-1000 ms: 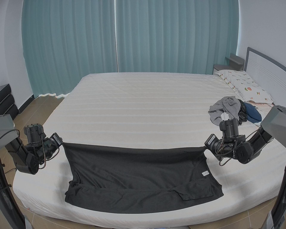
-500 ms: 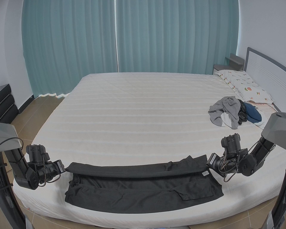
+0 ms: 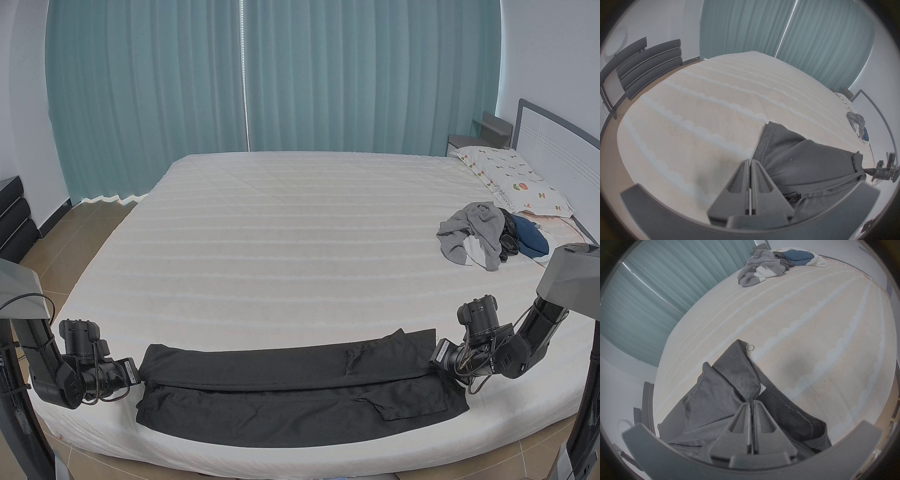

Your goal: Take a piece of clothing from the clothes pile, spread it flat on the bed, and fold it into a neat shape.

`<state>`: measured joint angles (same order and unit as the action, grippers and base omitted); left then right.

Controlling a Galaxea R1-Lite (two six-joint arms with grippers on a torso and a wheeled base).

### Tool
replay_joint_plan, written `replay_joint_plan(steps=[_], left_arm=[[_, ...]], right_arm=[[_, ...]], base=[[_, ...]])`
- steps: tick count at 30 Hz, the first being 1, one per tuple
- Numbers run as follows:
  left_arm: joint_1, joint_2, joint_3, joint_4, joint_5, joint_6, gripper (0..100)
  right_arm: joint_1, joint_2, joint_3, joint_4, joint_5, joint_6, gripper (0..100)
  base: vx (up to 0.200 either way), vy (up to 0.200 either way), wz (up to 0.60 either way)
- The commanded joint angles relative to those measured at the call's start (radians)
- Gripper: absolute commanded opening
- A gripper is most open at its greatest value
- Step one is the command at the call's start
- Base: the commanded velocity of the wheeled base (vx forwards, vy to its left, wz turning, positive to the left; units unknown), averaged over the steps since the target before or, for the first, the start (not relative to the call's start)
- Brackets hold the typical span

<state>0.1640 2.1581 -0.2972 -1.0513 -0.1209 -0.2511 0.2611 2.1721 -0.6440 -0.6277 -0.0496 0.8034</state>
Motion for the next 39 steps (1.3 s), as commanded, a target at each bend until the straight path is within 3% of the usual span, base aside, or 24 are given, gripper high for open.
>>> replay_joint_plan(steps=[1, 12, 13, 26, 32, 33, 39], left_arm=[[0.000, 0.005, 0.015, 0.000, 0.000, 0.015, 0], [-0.009, 0.016, 0.032, 0.002, 0.000, 0.033, 0], [-0.011, 0.016, 0.033, 0.002, 0.000, 0.033, 100], [-0.003, -0.052, 0.049, 0.000, -0.002, 0.026, 100], [0.005, -0.103, 0.040, 0.004, -0.006, 0.018, 100], [0.003, -0.121, 0.020, 0.004, -0.013, -0.020, 100], [-0.020, -0.124, -0.097, 0.071, -0.075, -0.177, 100]], right_arm=[[0.000, 0.015, -0.002, 0.000, -0.003, -0.001, 0], [0.001, 0.031, -0.003, 0.000, -0.010, -0.018, 0], [0.000, 0.031, -0.006, -0.001, -0.010, -0.015, 100], [-0.029, -0.084, 0.000, -0.001, 0.004, -0.001, 100], [-0.049, -0.133, 0.018, -0.001, 0.036, 0.066, 100], [-0.065, -0.167, 0.041, -0.001, 0.100, 0.125, 100], [-0.118, -0.186, 0.081, -0.009, 0.208, 0.177, 100]], base=[[0.000, 0.000, 0.00], [0.000, 0.000, 0.00], [0.000, 0.000, 0.00], [0.000, 0.000, 0.00], [0.000, 0.000, 0.00], [0.000, 0.000, 0.00], [0.000, 0.000, 0.00]])
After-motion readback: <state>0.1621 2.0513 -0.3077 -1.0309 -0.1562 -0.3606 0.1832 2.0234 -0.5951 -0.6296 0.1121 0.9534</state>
